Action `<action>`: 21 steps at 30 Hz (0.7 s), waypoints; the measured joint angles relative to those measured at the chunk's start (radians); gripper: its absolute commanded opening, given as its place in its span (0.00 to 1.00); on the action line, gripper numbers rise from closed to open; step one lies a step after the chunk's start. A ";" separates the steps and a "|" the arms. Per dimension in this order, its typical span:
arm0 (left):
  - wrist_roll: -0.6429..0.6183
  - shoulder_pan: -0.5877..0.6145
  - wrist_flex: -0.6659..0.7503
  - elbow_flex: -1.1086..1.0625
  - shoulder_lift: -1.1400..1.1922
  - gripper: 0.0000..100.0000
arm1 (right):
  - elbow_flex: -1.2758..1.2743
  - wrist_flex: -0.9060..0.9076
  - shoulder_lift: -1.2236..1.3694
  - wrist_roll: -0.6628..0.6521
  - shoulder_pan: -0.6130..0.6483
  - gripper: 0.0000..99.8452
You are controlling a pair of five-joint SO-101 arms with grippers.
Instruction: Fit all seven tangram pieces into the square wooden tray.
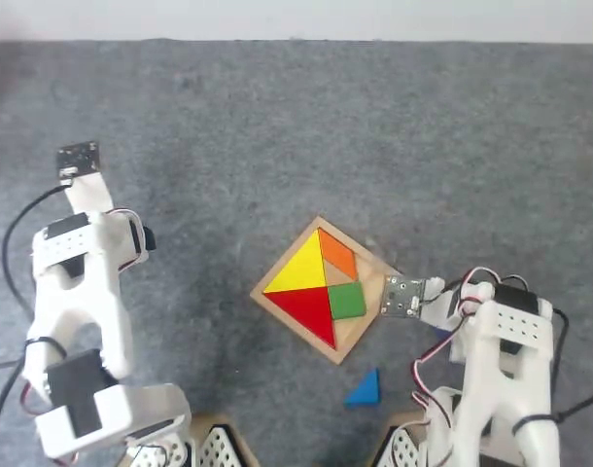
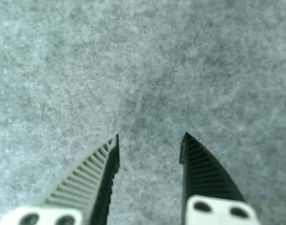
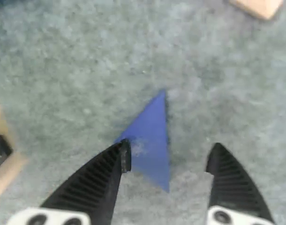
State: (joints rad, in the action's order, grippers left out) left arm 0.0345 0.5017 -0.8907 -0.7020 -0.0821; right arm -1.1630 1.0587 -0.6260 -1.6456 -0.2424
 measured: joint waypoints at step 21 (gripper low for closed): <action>0.000 0.000 0.000 0.000 0.000 0.21 | 0.163 -0.183 0.241 0.322 0.029 0.01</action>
State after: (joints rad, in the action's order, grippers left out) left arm 0.0345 0.5017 -0.8907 -0.7020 -0.0821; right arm -1.0004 0.8761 -0.3851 -1.3234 -0.2133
